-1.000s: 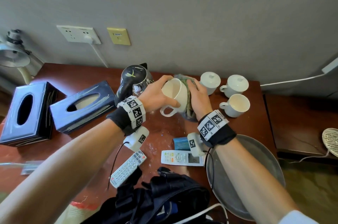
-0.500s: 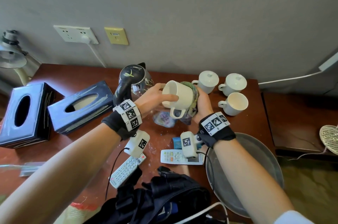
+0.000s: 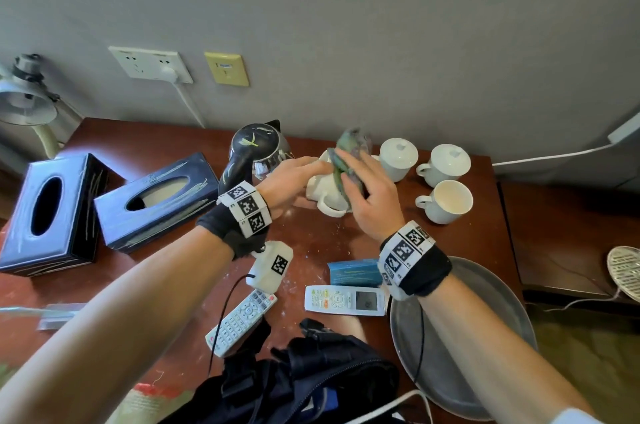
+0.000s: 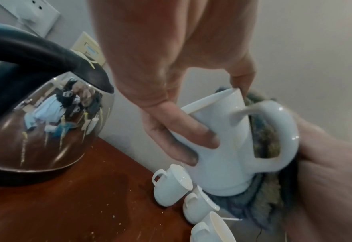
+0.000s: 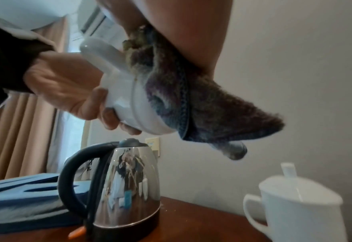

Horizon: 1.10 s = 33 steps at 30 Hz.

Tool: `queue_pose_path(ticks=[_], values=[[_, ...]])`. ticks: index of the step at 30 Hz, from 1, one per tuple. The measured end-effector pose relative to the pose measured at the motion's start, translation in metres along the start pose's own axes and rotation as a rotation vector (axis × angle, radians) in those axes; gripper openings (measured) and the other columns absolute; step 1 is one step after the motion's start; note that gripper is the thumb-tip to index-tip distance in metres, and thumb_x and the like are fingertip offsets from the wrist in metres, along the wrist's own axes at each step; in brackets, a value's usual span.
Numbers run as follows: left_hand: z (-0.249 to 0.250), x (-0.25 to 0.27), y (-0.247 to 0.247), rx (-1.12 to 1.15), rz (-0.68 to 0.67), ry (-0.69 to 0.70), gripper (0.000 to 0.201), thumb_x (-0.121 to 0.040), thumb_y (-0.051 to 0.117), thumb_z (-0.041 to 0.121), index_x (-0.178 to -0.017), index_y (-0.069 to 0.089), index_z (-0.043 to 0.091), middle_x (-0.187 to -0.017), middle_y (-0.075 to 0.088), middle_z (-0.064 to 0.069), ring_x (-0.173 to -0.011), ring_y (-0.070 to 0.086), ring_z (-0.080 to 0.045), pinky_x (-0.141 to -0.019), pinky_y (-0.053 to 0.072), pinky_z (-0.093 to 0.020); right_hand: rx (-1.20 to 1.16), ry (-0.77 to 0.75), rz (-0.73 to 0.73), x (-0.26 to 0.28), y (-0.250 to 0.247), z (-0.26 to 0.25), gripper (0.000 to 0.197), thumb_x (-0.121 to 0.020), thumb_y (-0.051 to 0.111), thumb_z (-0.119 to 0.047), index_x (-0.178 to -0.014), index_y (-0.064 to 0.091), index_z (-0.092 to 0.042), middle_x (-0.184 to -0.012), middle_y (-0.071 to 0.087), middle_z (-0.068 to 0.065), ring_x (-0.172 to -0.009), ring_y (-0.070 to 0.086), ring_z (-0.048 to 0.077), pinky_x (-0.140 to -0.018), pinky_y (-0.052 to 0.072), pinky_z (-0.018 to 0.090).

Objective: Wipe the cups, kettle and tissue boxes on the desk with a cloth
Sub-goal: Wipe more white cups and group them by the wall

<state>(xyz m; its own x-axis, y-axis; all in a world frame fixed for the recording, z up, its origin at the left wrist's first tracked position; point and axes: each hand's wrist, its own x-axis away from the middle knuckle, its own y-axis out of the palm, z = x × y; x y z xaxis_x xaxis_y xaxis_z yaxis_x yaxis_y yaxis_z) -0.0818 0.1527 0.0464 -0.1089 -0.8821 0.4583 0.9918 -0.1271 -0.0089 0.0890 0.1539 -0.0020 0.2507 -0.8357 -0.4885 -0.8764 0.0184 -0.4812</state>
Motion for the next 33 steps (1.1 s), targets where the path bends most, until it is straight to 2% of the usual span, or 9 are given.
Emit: queue_pose_path(ticks=[3, 7, 12, 17, 19, 21, 25, 28, 33], values=[[-0.004, 0.002, 0.005, 0.002, 0.015, 0.034, 0.027, -0.096, 0.058, 0.026, -0.120, 0.065, 0.017, -0.097, 0.073, -0.004, -0.073, 0.072, -0.012, -0.057, 0.053, -0.022, -0.027, -0.020, -0.057, -0.005, -0.004, 0.005, 0.042, -0.097, 0.054, -0.022, -0.139, 0.053, -0.023, -0.140, 0.056, 0.003, -0.131, 0.047, 0.016, -0.113, 0.031, 0.025], [-0.006, 0.002, 0.008, -0.043, 0.001, 0.072, 0.046, -0.091, 0.067, 0.015, -0.134, 0.052, 0.016, -0.114, 0.069, -0.010, -0.093, 0.072, -0.022, -0.067, 0.059, -0.031, -0.364, 0.429, -0.083, -0.012, -0.004, 0.008, 0.041, -0.101, 0.050, -0.029, -0.141, 0.044, -0.036, -0.144, 0.052, -0.004, -0.130, 0.050, 0.007, -0.109, 0.039, 0.025], [-0.005, 0.008, 0.002, -0.116, -0.261, 0.068, 0.054, -0.085, 0.068, -0.004, -0.132, 0.052, 0.018, -0.122, 0.066, -0.011, -0.106, 0.068, -0.024, -0.083, 0.060, -0.036, -0.493, 0.825, 0.031, -0.022, -0.005, 0.017, 0.022, -0.099, 0.050, -0.026, -0.097, 0.073, -0.025, -0.100, 0.072, -0.005, -0.101, 0.063, 0.016, -0.098, 0.047, 0.036], [-0.010, 0.001, 0.003, -0.222, -0.130, 0.048, 0.068, -0.079, 0.078, 0.003, -0.135, 0.042, 0.015, -0.123, 0.057, -0.011, -0.108, 0.062, -0.024, -0.076, 0.060, -0.031, -0.738, 1.036, -0.062, -0.023, -0.009, 0.004, 0.030, -0.100, 0.050, -0.027, -0.072, 0.056, -0.020, -0.063, 0.060, -0.004, -0.068, 0.057, 0.013, -0.068, 0.047, 0.026], [-0.014, -0.003, 0.001, -0.255, -0.077, 0.079, 0.067, -0.077, 0.081, 0.012, -0.133, 0.044, 0.015, -0.119, 0.058, -0.007, -0.106, 0.061, -0.020, -0.067, 0.054, -0.021, -0.791, 1.027, -0.079, -0.022, -0.008, 0.001, 0.029, -0.101, 0.050, -0.028, -0.075, 0.059, -0.019, -0.065, 0.063, -0.003, -0.070, 0.059, 0.013, -0.068, 0.048, 0.026], [-0.015, -0.006, -0.002, -0.215, -0.033, 0.091, 0.065, -0.076, 0.082, 0.014, -0.131, 0.047, 0.015, -0.115, 0.061, -0.005, -0.103, 0.063, -0.019, -0.063, 0.051, -0.017, -0.780, 0.968, -0.064, -0.022, -0.007, -0.001, 0.023, -0.100, 0.051, -0.030, -0.092, 0.068, -0.017, -0.087, 0.071, 0.001, -0.089, 0.065, 0.017, -0.080, 0.052, 0.030], [-0.015, -0.007, -0.005, -0.045, -0.019, 0.086, 0.043, -0.081, 0.078, 0.021, -0.120, 0.061, 0.014, -0.105, 0.071, -0.003, -0.094, 0.070, -0.018, -0.068, 0.056, -0.024, -0.802, 0.733, -0.045, -0.019, -0.009, -0.002, 0.032, -0.104, 0.044, -0.020, -0.132, 0.058, -0.025, -0.132, 0.063, -0.003, -0.120, 0.060, 0.011, -0.099, 0.050, 0.028], [-0.016, -0.006, -0.006, 0.040, 0.014, 0.055, 0.025, -0.087, 0.071, 0.029, -0.108, 0.069, 0.014, -0.093, 0.074, -0.002, -0.083, 0.071, -0.018, -0.072, 0.055, -0.031, -0.702, 0.568, -0.099, -0.015, -0.011, -0.005, 0.039, -0.103, 0.048, -0.014, -0.134, 0.053, -0.037, -0.139, 0.057, -0.008, -0.127, 0.054, 0.006, -0.102, 0.045, 0.024], [-0.020, -0.004, -0.007, 0.049, -0.001, 0.025, 0.034, -0.088, 0.068, 0.030, -0.113, 0.068, 0.006, -0.102, 0.074, -0.012, -0.086, 0.072, -0.024, -0.077, 0.058, -0.037, -0.655, 0.508, -0.151, -0.015, -0.008, -0.007, 0.046, -0.102, 0.050, -0.013, -0.142, 0.041, -0.034, -0.144, 0.053, -0.001, -0.131, 0.051, 0.006, -0.103, 0.044, 0.022]])
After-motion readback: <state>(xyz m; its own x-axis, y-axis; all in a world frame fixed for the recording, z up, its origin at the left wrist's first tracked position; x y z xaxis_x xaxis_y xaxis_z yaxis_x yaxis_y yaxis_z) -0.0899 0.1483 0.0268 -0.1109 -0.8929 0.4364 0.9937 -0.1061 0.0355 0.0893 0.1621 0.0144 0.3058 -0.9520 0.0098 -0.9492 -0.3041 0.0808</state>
